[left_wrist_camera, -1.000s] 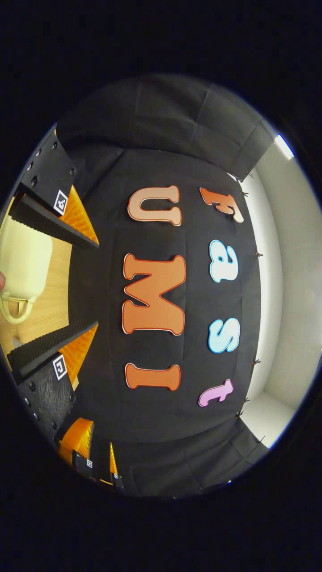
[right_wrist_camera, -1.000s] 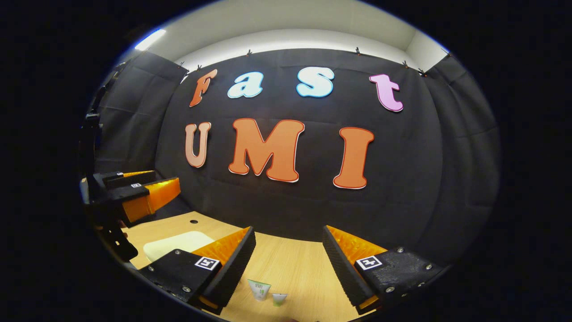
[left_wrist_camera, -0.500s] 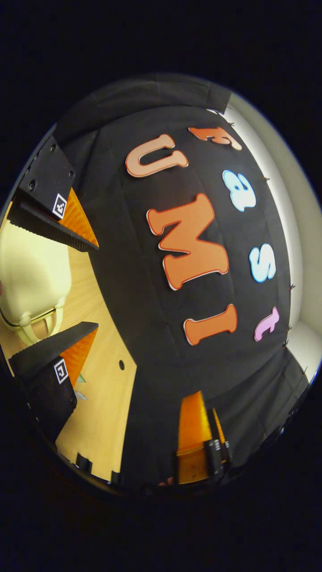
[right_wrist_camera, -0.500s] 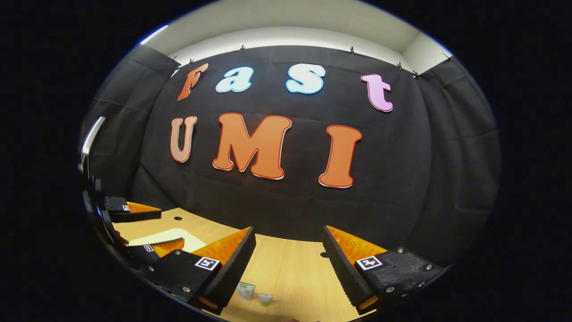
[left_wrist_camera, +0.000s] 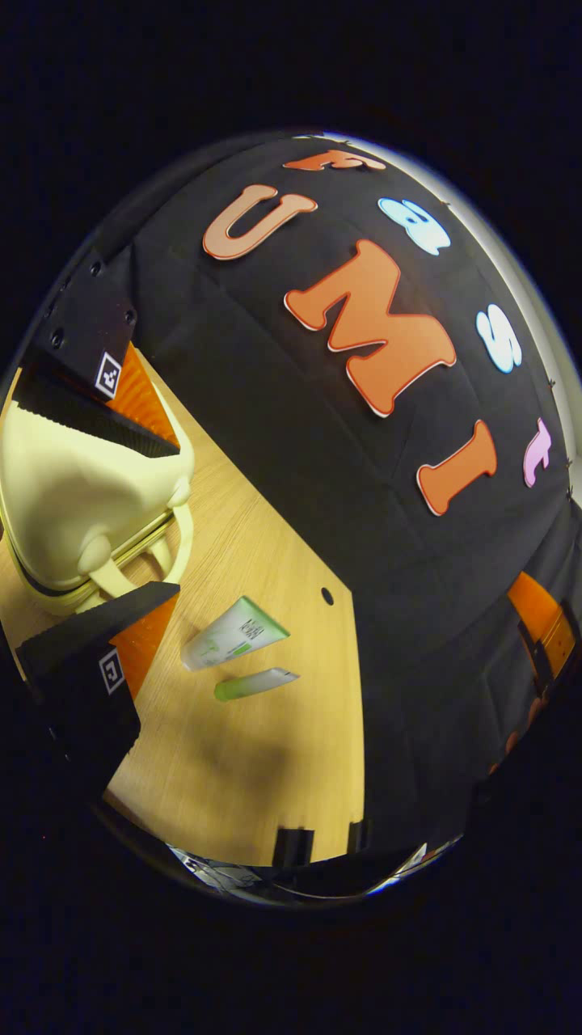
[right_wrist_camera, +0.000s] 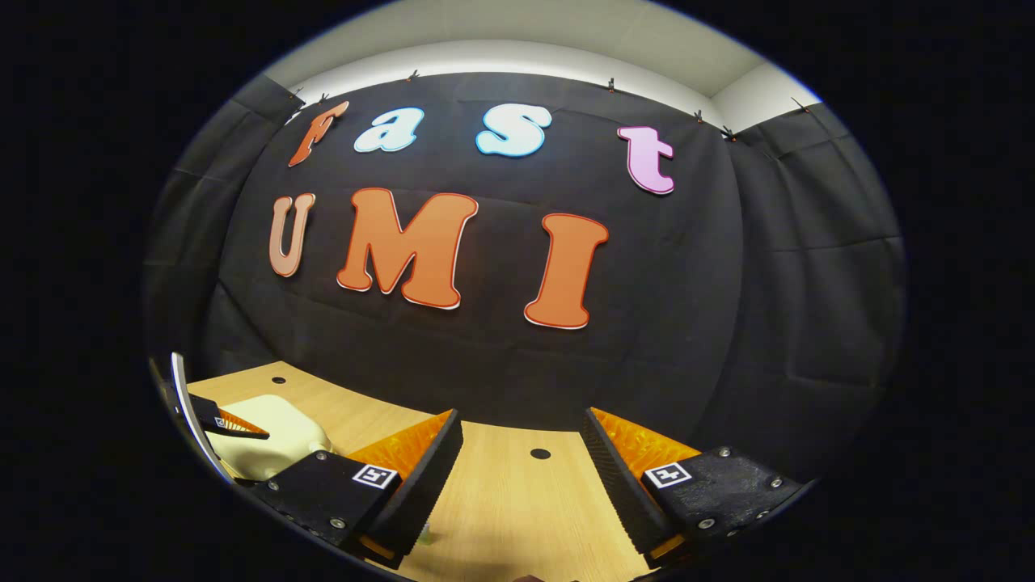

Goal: First open the suitcase, pack the skin care products into it, and then close the suitcase.

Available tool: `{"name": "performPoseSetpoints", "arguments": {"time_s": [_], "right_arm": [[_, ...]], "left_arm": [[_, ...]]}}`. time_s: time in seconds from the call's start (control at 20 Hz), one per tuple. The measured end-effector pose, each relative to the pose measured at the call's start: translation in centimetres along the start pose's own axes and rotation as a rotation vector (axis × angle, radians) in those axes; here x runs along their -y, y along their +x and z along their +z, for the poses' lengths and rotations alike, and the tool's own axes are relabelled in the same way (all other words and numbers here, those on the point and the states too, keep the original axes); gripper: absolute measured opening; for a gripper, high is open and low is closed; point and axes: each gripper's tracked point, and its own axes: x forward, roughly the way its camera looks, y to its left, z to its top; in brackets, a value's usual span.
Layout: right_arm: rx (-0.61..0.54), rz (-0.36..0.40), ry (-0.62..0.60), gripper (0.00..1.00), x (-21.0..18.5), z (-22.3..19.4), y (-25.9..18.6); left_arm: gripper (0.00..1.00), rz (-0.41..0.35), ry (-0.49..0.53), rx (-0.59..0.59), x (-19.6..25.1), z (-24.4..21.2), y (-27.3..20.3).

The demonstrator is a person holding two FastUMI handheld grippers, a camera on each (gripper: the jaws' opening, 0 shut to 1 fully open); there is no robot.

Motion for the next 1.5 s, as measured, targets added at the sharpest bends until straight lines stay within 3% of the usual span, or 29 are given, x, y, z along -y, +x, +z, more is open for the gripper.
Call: {"name": "performPoseSetpoints", "arguments": {"time_s": [0.1,0.15,0.25,0.3,0.35,0.45,0.55,0.7,0.8,0.85,0.9,1.0,1.05,1.1,1.5], "right_arm": [[-0.012,-0.01,0.016,0.95,0.7,-0.5,0.0],[-0.015,-0.016,0.023,0.95,0.9,-0.7,0.0],[-0.02,-0.023,0.032,0.95,1.2,-1.1,-0.1],[-0.022,-0.024,0.031,0.95,1.3,-1.3,-0.1],[-0.023,-0.024,0.029,0.95,1.4,-1.5,-0.2],[-0.03,-0.021,0.028,0.95,1.5,-1.8,-0.2],[-0.032,-0.023,0.032,0.96,1.7,-2.1,-0.3],[-0.032,-0.036,0.036,0.95,2.2,-2.2,-0.5],[-0.037,-0.042,0.042,0.95,2.4,-2.4,-0.6],[-0.039,-0.048,0.043,0.95,2.5,-2.4,-0.6],[-0.039,-0.052,0.045,0.95,2.7,-2.3,-0.7],[-0.034,-0.062,0.05,0.95,2.8,-2.1,-0.7],[-0.032,-0.064,0.054,0.95,2.7,-1.9,-0.7],[-0.029,-0.065,0.056,0.95,2.6,-1.8,-0.7],[-0.022,0.001,0.032,0.95,-1.9,-1.0,0.3]], "left_arm": [[0.92,-0.023,0.047,-0.021,1.1,-0.5,0.4],[0.95,-0.03,0.069,-0.042,1.6,-1.1,0.6],[0.94,-0.048,0.117,-0.089,2.5,-2.5,0.9],[0.82,-0.052,0.141,-0.106,2.9,-3.2,1.1],[0.87,-0.051,0.17,-0.126,3.2,-3.7,1.3],[0.87,-0.038,0.257,-0.153,3.5,-4.5,2.0],[0.75,-0.036,0.325,-0.169,4.1,-4.8,2.6],[0.72,-0.027,0.379,-0.2,4.5,-5.2,4.1],[0.56,-0.041,0.401,-0.209,5.1,-5.3,4.9],[0.43,-0.046,0.406,-0.227,5.3,-5.6,4.9],[0.24,-0.063,0.399,-0.243,5.5,-5.8,5.4],[0.16,-0.08,0.354,-0.233,5.5,-5.1,5.0],[0.17,-0.052,0.342,-0.193,4.6,-4.0,4.7],[0.04,-0.042,0.319,-0.186,3.7,-3.5,4.8],[0.04,0.03,-0.048,-0.096,-1.6,0.4,2.5]]}}
